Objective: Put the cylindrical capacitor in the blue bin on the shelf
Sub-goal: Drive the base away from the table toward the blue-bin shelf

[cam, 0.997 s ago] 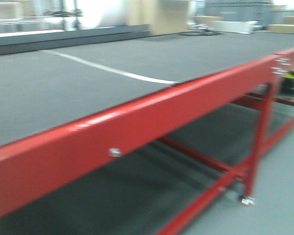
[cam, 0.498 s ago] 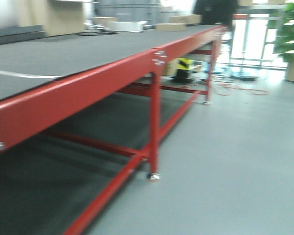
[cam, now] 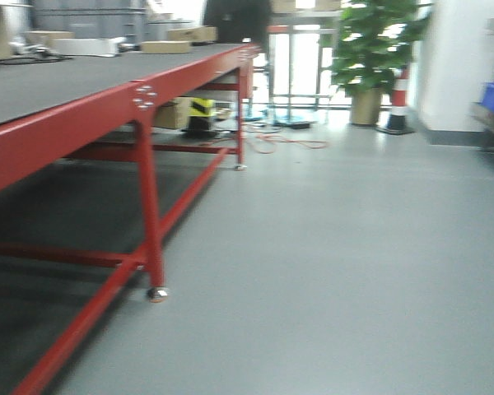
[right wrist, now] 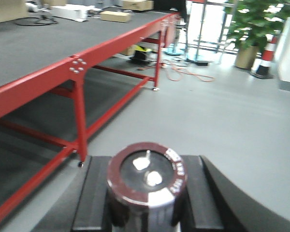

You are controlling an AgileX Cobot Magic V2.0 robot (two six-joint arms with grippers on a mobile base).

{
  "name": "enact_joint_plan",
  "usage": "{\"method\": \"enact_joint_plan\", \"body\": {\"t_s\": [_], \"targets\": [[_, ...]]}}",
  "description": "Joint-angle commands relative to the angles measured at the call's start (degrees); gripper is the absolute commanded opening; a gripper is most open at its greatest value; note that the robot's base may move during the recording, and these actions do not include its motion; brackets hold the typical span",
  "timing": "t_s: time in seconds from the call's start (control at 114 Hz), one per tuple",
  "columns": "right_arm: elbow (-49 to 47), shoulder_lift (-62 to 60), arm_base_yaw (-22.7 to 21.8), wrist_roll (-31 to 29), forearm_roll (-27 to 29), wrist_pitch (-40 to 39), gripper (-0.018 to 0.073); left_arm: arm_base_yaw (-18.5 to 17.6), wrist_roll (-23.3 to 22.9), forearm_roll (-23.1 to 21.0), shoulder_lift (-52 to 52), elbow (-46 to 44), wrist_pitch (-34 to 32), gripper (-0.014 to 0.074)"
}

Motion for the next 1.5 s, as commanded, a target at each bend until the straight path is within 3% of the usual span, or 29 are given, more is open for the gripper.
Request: {"method": "enact_joint_plan", "body": {"t_s": [0.0,1.495], "targets": [[-0.1,-0.3,0.0,-0.1,-0.4,-1.3,-0.0162,-0.3,0.0,-0.4,-0.2,0.0,-1.0,-0.0111],[-0.1,-0.4,0.0,-0.1,-0.4,-1.3,-0.0162,-0.3,0.0,-0.3,-0.7,0.0,-1.0,-0.0111]]}}
